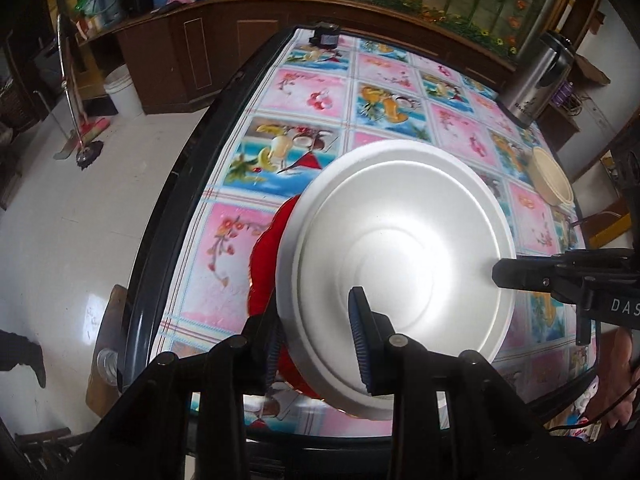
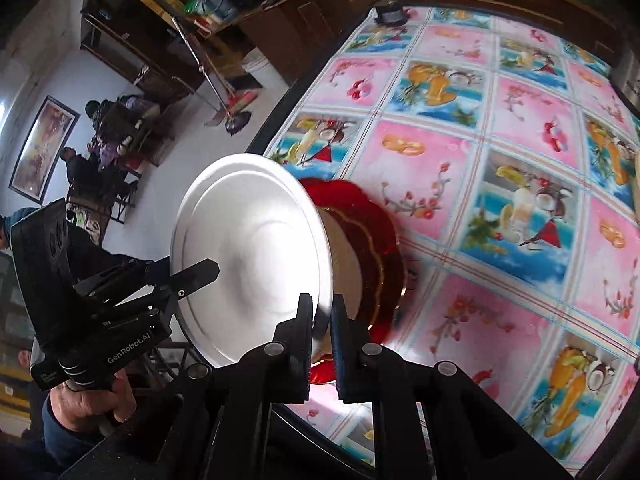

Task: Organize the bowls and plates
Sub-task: 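Lower the white bowl onto the beige bowl and open the right tool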

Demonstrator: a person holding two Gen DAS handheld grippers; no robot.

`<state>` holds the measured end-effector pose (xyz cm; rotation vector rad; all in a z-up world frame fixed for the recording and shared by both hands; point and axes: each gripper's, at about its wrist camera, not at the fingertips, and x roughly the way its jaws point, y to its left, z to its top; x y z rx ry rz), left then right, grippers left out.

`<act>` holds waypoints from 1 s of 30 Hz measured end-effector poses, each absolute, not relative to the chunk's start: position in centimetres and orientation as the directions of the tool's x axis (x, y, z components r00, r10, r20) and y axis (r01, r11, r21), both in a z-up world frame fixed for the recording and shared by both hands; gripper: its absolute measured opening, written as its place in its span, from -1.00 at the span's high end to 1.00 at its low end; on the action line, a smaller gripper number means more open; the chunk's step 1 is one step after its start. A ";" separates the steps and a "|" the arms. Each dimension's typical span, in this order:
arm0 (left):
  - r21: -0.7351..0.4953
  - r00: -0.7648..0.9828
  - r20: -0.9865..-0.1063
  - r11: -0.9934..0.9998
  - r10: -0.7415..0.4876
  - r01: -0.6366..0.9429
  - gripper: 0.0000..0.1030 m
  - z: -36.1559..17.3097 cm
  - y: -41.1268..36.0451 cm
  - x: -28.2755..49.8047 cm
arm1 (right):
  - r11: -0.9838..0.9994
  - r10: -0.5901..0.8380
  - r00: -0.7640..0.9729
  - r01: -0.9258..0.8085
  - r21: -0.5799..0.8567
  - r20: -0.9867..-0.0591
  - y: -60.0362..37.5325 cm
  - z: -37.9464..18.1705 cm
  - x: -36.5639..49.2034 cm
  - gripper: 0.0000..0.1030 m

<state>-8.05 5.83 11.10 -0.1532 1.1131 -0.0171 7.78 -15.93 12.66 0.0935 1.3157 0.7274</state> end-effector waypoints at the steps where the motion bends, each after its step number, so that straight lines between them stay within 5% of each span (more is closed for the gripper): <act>1: -0.134 0.438 -0.894 0.989 -0.091 -0.067 0.43 10.9 6.0 -8.1 | 0.779 0.526 0.059 -0.433 0.453 -0.848 -15.6 12.3 7.8 0.80; 13: -0.138 0.437 -0.896 0.986 -0.084 -0.093 0.43 10.3 6.7 -8.3 | 0.786 0.486 0.025 -0.448 0.425 -0.873 -13.8 11.5 7.6 0.77; 20: -0.133 0.473 -0.878 0.987 -0.074 -0.092 0.00 11.4 6.7 -8.4 | 0.770 0.487 0.032 -0.488 0.411 -0.873 -13.5 12.1 7.2 0.74; 30: -0.136 0.511 -0.858 0.985 -0.062 -0.108 -0.31 12.9 7.3 -9.0 | 0.756 0.528 0.062 -0.489 0.436 -0.847 -15.0 13.8 7.0 0.73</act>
